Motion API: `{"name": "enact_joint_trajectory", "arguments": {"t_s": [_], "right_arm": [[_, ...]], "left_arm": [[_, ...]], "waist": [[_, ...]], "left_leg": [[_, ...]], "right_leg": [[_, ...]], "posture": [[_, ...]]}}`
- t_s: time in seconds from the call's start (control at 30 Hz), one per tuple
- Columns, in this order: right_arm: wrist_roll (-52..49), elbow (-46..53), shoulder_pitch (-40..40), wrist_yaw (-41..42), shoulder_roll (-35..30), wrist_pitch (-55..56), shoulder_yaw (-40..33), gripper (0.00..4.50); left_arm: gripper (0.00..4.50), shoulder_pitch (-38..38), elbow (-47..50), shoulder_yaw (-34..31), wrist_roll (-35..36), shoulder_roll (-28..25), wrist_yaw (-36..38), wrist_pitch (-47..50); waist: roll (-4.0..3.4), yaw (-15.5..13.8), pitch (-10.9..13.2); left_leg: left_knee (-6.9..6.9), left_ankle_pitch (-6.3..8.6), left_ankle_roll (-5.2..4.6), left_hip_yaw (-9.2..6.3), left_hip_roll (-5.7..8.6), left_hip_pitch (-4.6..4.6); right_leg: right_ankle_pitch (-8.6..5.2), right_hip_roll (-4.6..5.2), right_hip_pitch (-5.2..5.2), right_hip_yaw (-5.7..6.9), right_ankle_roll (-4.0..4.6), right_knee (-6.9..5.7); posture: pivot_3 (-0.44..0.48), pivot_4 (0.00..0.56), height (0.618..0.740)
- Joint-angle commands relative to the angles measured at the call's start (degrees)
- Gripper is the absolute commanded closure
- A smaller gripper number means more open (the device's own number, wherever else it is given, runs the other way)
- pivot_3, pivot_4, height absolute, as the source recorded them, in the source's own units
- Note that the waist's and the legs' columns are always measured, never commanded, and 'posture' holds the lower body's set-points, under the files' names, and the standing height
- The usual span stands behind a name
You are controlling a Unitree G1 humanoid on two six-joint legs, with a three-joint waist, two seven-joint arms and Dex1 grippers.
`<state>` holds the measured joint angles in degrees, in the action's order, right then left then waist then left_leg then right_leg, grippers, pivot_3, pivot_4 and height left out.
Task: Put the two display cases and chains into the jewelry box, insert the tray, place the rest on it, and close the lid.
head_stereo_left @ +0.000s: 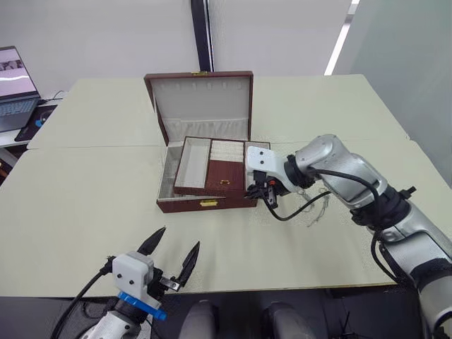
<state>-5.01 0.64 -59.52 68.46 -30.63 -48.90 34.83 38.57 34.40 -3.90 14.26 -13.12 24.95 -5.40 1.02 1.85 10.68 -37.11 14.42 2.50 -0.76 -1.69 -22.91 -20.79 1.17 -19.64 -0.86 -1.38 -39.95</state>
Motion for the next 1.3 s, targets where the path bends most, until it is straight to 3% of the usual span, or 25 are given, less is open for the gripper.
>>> {"name": "enact_joint_trajectory", "arguments": {"t_s": [0.03, 0.37, 0.7, 1.3], "right_arm": [[1.75, -1.79, -2.54, 0.05, 1.45, 3.49, 0.38, 4.48], [4.75, -8.18, -6.17, 3.69, 7.10, 9.63, 3.64, 4.48], [6.69, -14.76, -8.86, 4.25, 11.76, 7.36, 3.43, 4.48], [7.28, -11.38, -6.27, 4.40, 8.19, 4.38, 3.32, 4.48]], "left_arm": [[0.00, 1.63, 1.88, 0.19, -1.11, 1.05, -1.34, -3.22], [0.00, 3.05, 1.49, 0.16, -1.32, 2.69, -3.46, -5.45], [0.00, 1.92, 0.99, 0.14, -1.43, 2.30, -3.61, -5.35], [0.00, 0.32, 0.38, 0.44, -0.88, 1.43, -2.99, -4.15]], "waist": [[0.00, 0.01, 0.00], [0.01, 0.18, -0.01], [0.01, 0.21, -0.01], [0.02, -0.12, -0.01]], "left_leg": [[0.00, 0.00, 0.00, 0.00, 0.00, 0.00], [0.03, 0.00, 0.00, 0.01, -0.01, -0.01], [0.03, 0.00, 0.00, 0.02, -0.01, 0.00], [0.04, 0.00, 0.00, 0.00, 0.01, -0.03]], "right_leg": [[0.00, 0.00, 0.00, 0.01, 0.00, 0.00], [0.00, -0.02, -0.04, -0.01, 0.00, -0.01], [0.02, -0.01, -0.04, -0.02, 0.04, -0.01], [0.02, 0.02, -0.05, 0.01, 0.04, 0.01]], "posture": [[0.000, 0.150, 0.740], [0.000, 0.150, 0.740], [0.000, 0.150, 0.740], [0.000, 0.150, 0.740]]}}
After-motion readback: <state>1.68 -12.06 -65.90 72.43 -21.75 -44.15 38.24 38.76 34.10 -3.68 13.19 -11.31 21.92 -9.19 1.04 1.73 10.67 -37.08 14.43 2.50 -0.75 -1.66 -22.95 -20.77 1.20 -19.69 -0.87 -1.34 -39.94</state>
